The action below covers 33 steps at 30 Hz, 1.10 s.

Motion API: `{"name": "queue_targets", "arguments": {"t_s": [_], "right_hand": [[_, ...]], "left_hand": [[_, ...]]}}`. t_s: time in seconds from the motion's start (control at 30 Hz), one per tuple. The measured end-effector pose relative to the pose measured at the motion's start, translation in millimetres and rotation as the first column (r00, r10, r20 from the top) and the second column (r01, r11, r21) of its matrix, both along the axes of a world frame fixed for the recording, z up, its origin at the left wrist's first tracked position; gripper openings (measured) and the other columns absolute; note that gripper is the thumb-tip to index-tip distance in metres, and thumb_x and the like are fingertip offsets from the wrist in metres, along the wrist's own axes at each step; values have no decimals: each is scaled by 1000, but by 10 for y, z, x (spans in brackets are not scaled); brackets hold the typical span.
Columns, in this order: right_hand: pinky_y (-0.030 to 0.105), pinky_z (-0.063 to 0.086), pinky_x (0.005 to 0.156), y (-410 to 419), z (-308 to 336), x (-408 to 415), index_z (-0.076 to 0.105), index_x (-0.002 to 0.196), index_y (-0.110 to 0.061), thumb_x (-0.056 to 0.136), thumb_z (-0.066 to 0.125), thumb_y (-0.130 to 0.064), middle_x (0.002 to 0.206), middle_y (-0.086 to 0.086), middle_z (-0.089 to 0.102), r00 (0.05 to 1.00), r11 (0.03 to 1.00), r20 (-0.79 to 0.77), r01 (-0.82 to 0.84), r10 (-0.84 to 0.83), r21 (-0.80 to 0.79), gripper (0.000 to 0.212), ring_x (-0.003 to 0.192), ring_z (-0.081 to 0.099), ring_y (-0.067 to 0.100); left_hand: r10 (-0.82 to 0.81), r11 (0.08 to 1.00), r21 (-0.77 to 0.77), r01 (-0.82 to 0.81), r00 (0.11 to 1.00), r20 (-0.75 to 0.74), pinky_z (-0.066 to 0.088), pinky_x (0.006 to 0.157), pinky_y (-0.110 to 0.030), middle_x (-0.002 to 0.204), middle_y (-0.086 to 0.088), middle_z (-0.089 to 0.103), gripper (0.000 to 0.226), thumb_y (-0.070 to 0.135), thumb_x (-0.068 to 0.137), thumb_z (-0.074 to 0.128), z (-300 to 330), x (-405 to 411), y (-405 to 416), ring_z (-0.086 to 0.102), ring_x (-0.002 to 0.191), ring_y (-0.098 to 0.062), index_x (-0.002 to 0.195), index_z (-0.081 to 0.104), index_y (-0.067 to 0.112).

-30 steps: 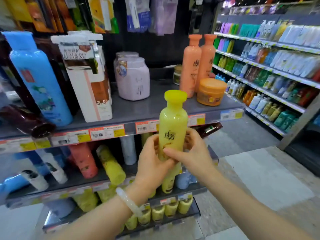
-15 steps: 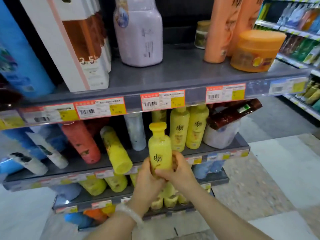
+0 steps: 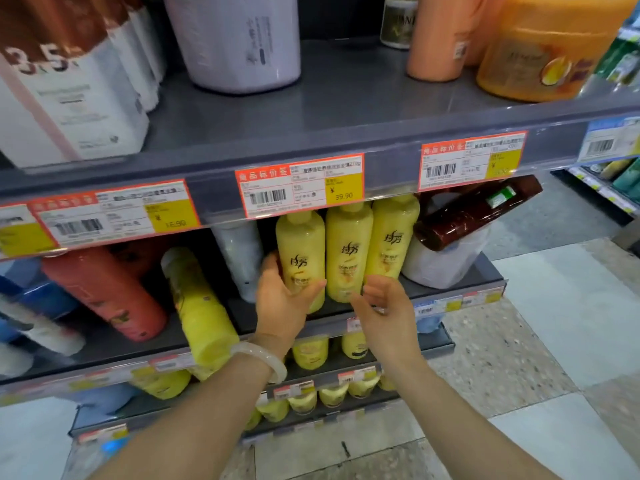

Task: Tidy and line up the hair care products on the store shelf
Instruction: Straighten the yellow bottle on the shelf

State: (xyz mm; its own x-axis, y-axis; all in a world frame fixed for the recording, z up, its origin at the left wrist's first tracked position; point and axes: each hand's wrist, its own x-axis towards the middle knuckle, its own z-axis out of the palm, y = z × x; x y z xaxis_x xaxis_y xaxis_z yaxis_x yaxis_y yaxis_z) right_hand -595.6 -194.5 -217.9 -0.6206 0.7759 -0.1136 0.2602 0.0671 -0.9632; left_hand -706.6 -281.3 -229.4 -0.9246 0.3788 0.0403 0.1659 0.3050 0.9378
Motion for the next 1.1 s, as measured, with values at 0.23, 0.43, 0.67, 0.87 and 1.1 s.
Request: {"name": "queue_targets", "arguments": {"t_s": [0.23,0.43,0.67,0.87,1.1], "right_hand": [[22,41,80,84,-199,-65,50,119,-8,85,64,-11,104,0,54,998,999,45,37,-38,35,37,98,55,16],[30,46,93,87,-286,-284,48,120,-8,82,68,-17,118,7,54,996,992,28,81,-84,92,45,109,54,19],[30,47,86,125,-339,-373,48,112,-7,78,72,-22,109,8,56,989,982,20,146,-150,120,44,100,56,20],[24,41,78,126,-382,-398,48,110,-9,76,74,-22,107,8,58,985,975,23,163,-168,150,44,96,55,18],[23,38,75,139,-395,-378,44,100,-15,75,75,-19,102,5,55,989,976,-7,147,-148,161,40,92,53,17]], "left_hand": [[-20,1000,-8,20,1000,-14,52,90,-46,110,-4,63,70,30,60,83,-100,-62,47,63,102,-18,117,44,20],[33,999,-13,-34,999,-39,52,89,-46,112,-7,63,75,29,60,85,-147,-66,68,62,103,-21,122,45,12],[30,999,-28,-31,999,-33,51,91,-44,112,-2,61,78,32,56,80,-181,-13,70,60,108,-23,123,43,16],[197,977,97,-187,975,-99,36,104,-26,127,-12,47,54,-2,79,65,-285,201,-167,45,116,-14,127,42,4],[411,893,234,-384,908,-79,31,108,-19,133,-11,36,62,4,83,63,-154,55,-123,39,122,-14,135,29,1]]}}
